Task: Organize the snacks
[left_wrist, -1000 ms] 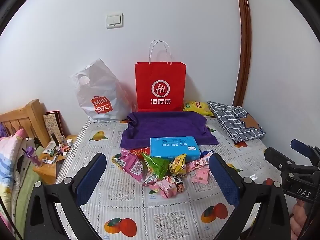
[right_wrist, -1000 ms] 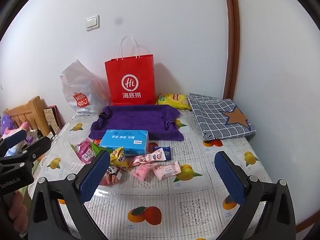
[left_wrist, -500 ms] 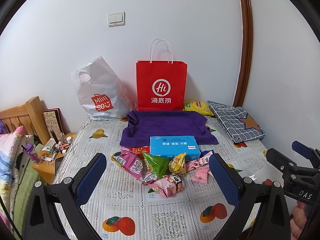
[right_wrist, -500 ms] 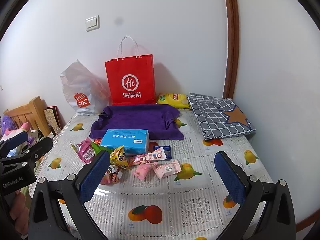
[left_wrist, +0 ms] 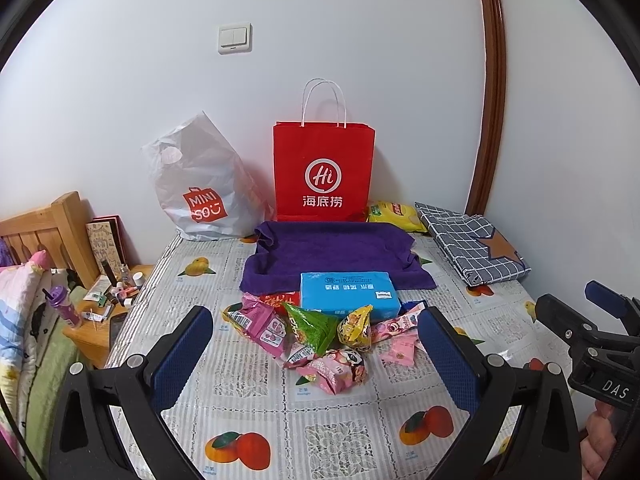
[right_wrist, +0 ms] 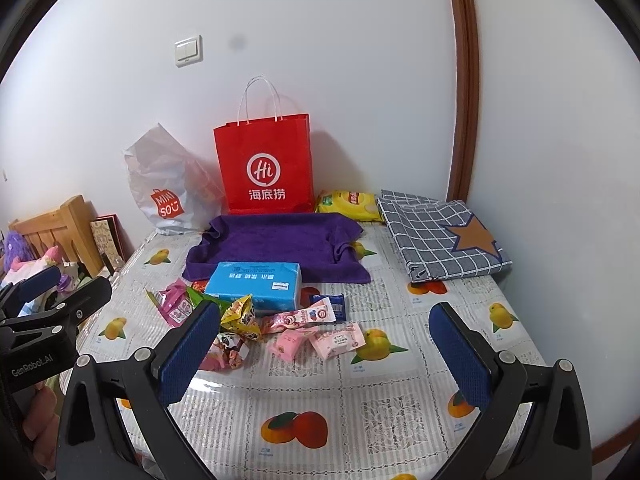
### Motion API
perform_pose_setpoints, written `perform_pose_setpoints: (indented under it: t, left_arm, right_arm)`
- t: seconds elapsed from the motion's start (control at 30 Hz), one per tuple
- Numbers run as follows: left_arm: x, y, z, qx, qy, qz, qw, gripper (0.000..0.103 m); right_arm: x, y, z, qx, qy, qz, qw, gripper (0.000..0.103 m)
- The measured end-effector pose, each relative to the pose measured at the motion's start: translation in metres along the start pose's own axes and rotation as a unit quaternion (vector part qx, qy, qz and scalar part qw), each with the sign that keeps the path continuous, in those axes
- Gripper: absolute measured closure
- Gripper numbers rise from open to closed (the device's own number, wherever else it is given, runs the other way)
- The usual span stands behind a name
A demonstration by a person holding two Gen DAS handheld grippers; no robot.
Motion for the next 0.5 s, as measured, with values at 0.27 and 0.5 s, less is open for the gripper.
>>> perform_pose_setpoints:
  t: [0.27,0.5]
  left_arm:
    - [0.0008,0.0008,-0.0016,0.000,0.000,0.000,1.0000,0.000]
    - [0.0005,0.0011,0.0001,-0.001,-0.001,0.000,1.0000,0.000]
  right_arm:
    - [0.0013,0.0019,0.0023,-0.006,-0.002,0.002,1.000,0.000]
    - [0.0024,0.0022,0.0036,-0.007,-0.002,0.003,1.000,0.000]
Point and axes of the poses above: each gripper's, at about its wrist camera, not at the fingertips, and x roughly against the way its jaws point, z to its right, y to its underside, the point moved 9 cm from there along -x, roughly the way its jaws point, and after that the axes turned 1 degree about -x, right-handed, at the moved point
